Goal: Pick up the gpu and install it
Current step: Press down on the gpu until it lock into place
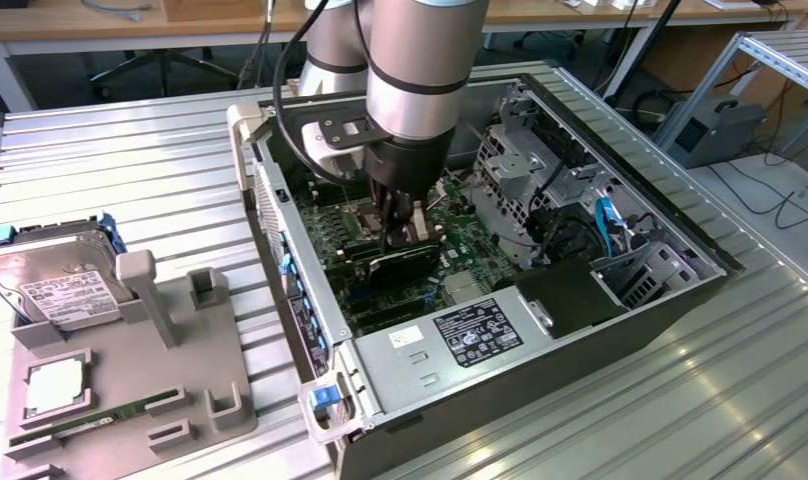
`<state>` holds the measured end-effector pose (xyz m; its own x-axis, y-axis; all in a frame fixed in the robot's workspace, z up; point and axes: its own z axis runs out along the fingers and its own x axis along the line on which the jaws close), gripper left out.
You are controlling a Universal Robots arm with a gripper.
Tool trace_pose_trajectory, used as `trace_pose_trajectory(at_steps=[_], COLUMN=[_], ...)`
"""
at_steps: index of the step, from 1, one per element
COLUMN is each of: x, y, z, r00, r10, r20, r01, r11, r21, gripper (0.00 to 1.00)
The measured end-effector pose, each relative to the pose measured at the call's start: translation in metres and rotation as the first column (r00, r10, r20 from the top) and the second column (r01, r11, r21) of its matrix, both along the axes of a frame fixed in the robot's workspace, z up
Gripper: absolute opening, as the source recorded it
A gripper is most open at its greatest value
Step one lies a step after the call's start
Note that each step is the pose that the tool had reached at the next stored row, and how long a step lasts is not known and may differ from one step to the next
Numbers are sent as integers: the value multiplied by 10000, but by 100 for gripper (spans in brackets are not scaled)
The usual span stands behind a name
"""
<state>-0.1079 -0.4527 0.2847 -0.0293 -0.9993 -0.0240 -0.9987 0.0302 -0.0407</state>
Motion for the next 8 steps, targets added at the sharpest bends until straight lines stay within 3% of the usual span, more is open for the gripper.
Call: trace_pose_trajectory(at_steps=[8], x=[0], y=[1], z=[-62], r00=[10000], r10=[0], r20=[1], r01=[0], r11=[10000], r21=[1], gripper=[11])
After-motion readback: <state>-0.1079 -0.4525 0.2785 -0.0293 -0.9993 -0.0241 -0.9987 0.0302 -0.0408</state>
